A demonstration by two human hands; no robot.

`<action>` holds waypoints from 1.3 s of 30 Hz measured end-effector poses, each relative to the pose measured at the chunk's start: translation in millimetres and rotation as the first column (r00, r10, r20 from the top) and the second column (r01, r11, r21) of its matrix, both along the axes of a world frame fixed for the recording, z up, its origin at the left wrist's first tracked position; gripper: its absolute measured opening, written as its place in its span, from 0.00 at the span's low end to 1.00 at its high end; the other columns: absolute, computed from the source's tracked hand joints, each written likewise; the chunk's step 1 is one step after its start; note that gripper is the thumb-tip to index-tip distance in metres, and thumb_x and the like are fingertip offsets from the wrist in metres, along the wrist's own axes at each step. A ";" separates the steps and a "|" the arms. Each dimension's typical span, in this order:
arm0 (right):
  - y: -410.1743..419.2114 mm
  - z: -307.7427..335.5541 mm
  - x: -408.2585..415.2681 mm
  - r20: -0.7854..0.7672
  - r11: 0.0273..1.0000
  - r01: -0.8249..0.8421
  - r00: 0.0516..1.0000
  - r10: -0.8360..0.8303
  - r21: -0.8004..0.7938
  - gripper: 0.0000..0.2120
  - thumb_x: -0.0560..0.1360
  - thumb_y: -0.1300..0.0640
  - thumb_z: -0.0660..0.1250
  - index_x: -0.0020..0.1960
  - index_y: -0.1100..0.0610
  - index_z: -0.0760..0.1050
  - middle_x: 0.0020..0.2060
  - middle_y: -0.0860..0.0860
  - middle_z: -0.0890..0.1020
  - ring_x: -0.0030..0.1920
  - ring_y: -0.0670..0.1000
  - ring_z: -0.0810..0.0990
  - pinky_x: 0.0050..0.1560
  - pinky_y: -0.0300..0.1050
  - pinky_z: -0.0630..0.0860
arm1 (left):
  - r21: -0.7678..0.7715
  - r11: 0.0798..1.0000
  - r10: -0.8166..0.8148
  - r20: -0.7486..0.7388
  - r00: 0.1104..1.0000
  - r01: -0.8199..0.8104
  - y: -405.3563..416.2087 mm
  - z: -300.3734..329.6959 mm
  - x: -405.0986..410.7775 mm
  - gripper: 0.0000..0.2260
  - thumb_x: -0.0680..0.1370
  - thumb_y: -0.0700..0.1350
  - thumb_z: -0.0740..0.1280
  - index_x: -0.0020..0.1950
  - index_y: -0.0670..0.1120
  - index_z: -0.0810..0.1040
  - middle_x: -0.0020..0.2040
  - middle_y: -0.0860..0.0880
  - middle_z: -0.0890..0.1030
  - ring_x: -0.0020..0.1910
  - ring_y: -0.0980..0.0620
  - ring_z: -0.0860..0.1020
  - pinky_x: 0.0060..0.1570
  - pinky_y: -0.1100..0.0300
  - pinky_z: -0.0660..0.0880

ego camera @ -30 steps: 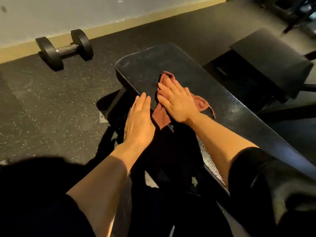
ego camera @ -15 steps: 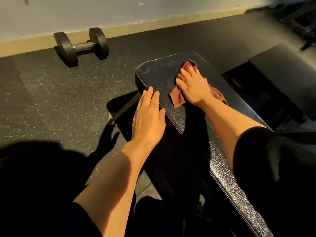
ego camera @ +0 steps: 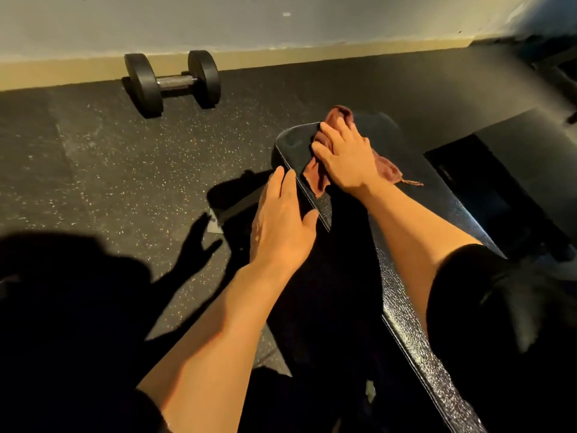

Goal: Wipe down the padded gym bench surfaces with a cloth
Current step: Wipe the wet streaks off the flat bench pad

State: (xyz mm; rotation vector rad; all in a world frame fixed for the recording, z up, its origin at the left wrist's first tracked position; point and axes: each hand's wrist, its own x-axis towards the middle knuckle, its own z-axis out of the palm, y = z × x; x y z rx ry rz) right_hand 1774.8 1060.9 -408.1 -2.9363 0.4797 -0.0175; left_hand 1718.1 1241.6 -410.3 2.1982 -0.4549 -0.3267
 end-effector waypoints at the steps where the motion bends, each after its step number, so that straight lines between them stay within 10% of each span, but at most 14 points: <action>1: 16.6 -1.8 -1.4 0.025 0.995 -0.099 0.995 0.099 0.011 0.25 0.81 0.44 0.53 0.75 0.50 0.60 0.77 0.50 0.55 0.77 0.53 0.48 0.73 0.65 0.47 | -0.006 1.000 0.014 -0.010 1.000 -0.014 0.8 -1.0 1.2 0.32 0.79 0.46 0.65 0.78 0.46 0.52 0.79 0.49 0.50 0.76 0.52 0.52 0.72 0.58 0.54; 5: 39.9 -1.0 -8.8 0.054 0.916 -0.400 0.915 0.400 0.001 0.24 0.80 0.45 0.57 0.75 0.49 0.62 0.77 0.50 0.57 0.77 0.50 0.48 0.74 0.59 0.46 | 0.004 0.998 0.068 -0.006 0.998 -0.068 4.3 -3.8 4.5 0.32 0.77 0.46 0.67 0.77 0.44 0.55 0.78 0.49 0.53 0.75 0.51 0.57 0.71 0.57 0.59; 11: -15.3 4.2 16.3 0.084 0.996 -0.084 0.993 0.084 -0.003 0.22 0.81 0.46 0.55 0.71 0.53 0.68 0.73 0.50 0.66 0.74 0.52 0.59 0.72 0.58 0.57 | 0.020 0.998 -0.052 0.053 0.997 0.051 -2.0 0.0 -1.2 0.34 0.78 0.47 0.67 0.78 0.46 0.51 0.79 0.51 0.49 0.77 0.52 0.50 0.72 0.57 0.54; 18: 3.3 2.6 4.7 0.109 0.919 -0.391 0.913 0.393 -0.046 0.23 0.80 0.44 0.52 0.71 0.51 0.67 0.72 0.49 0.67 0.74 0.51 0.60 0.70 0.57 0.57 | 0.036 0.999 -0.021 0.118 0.993 0.017 -12.1 -0.3 -10.6 0.35 0.78 0.50 0.66 0.78 0.46 0.50 0.79 0.50 0.47 0.77 0.53 0.45 0.73 0.56 0.52; 23: -61.3 -0.7 21.7 0.063 0.998 -0.024 0.998 0.028 -0.061 0.22 0.80 0.42 0.51 0.69 0.50 0.69 0.70 0.47 0.68 0.72 0.52 0.63 0.69 0.66 0.57 | 0.053 0.991 -0.129 0.183 0.975 0.121 -23.2 0.4 -16.9 0.32 0.79 0.50 0.64 0.78 0.46 0.51 0.79 0.51 0.46 0.76 0.55 0.40 0.74 0.56 0.47; 30: -29.9 2.6 3.3 0.121 0.949 -0.314 0.941 0.315 -0.028 0.22 0.81 0.45 0.54 0.72 0.51 0.66 0.73 0.49 0.65 0.75 0.51 0.57 0.72 0.58 0.51 | 0.097 0.995 -0.064 0.313 0.948 0.036 -47.2 -3.4 -25.8 0.29 0.76 0.47 0.67 0.75 0.42 0.62 0.77 0.45 0.59 0.77 0.50 0.50 0.74 0.47 0.42; 39: -93.1 -2.7 30.3 0.064 0.996 0.092 0.994 -0.092 -0.002 0.34 0.70 0.34 0.43 0.64 0.49 0.73 0.69 0.49 0.70 0.72 0.53 0.63 0.70 0.62 0.60 | 0.093 0.991 -0.123 0.359 0.925 0.096 -60.2 -6.4 -39.2 0.24 0.76 0.43 0.67 0.71 0.41 0.69 0.74 0.43 0.65 0.77 0.48 0.55 0.73 0.45 0.44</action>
